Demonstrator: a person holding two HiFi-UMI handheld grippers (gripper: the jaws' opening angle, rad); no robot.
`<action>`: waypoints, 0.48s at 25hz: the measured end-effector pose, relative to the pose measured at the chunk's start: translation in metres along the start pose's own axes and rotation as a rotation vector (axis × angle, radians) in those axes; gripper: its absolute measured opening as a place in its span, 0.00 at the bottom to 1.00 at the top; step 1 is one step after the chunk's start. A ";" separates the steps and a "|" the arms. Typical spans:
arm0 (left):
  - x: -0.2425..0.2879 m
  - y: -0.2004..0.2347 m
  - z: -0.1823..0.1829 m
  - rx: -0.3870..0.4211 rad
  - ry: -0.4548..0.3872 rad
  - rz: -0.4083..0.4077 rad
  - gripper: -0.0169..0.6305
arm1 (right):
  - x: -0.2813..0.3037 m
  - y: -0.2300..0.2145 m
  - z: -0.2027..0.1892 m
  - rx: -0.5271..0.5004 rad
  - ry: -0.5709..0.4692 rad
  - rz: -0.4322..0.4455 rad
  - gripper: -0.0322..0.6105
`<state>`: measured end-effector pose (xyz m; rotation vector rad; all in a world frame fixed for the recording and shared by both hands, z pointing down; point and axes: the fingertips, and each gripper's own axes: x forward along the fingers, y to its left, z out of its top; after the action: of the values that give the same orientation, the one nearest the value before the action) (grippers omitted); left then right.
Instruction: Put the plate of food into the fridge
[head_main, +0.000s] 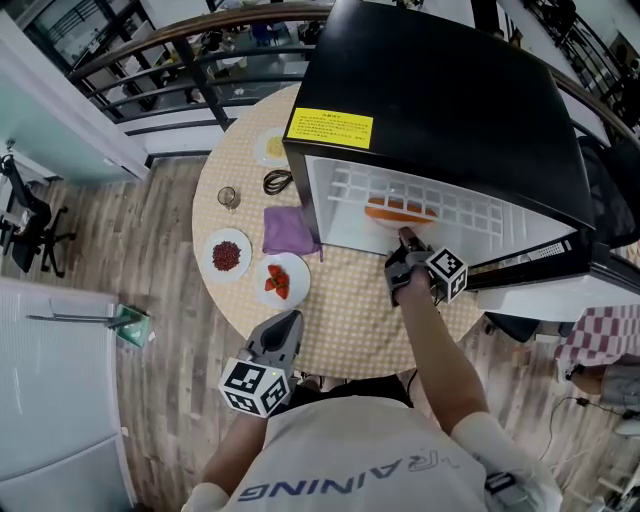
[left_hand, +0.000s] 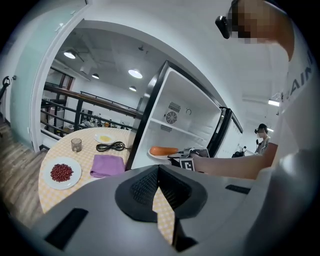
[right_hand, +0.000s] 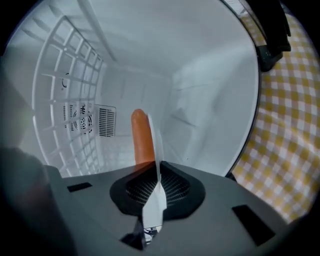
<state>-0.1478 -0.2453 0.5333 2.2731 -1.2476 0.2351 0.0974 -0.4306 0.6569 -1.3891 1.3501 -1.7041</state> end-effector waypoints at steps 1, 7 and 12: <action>0.000 0.001 -0.001 -0.002 0.002 0.002 0.04 | 0.003 -0.002 0.001 0.006 -0.006 -0.007 0.11; 0.000 0.006 -0.002 -0.008 0.002 0.009 0.04 | 0.013 -0.006 0.004 0.001 -0.020 -0.046 0.11; 0.000 0.008 -0.003 -0.009 0.008 0.011 0.04 | 0.018 -0.006 0.007 0.004 -0.039 -0.057 0.11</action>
<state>-0.1543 -0.2474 0.5390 2.2557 -1.2555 0.2414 0.0989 -0.4467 0.6691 -1.4639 1.2967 -1.7066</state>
